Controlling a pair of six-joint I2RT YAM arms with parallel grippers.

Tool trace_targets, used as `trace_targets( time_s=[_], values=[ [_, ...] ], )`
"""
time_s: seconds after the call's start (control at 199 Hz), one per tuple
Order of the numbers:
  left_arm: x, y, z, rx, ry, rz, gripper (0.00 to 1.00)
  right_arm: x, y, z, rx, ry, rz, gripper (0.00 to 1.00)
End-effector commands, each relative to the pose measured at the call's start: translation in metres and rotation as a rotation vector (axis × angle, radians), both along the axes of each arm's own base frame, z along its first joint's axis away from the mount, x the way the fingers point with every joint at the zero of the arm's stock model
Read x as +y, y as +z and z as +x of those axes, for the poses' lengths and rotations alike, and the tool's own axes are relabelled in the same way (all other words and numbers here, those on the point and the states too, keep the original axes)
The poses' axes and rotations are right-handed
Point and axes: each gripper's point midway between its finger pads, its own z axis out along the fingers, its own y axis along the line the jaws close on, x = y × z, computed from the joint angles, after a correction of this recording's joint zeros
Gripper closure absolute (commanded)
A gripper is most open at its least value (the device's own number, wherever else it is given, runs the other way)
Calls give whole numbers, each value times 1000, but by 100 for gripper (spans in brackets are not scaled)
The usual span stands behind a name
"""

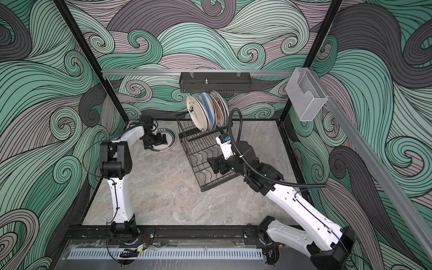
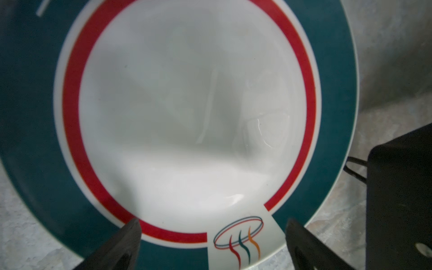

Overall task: Load plates into a dish rack
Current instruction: Move the plate to the middle-left of the table.

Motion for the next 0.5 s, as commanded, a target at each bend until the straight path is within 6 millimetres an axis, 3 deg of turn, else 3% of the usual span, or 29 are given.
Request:
trace_targets(
  time_s=[0.0,0.246,0.498],
  values=[
    [1,2,2,9,-5,7,1,0,3,-4,-2,6,23,13],
    [-1,-17,-19,81,11,-19,2,5,-1,-6,10,36,25,13],
    [-14,-23,-69,134,55,-123,1,11,-1,-4,18,53,42,12]
  ],
)
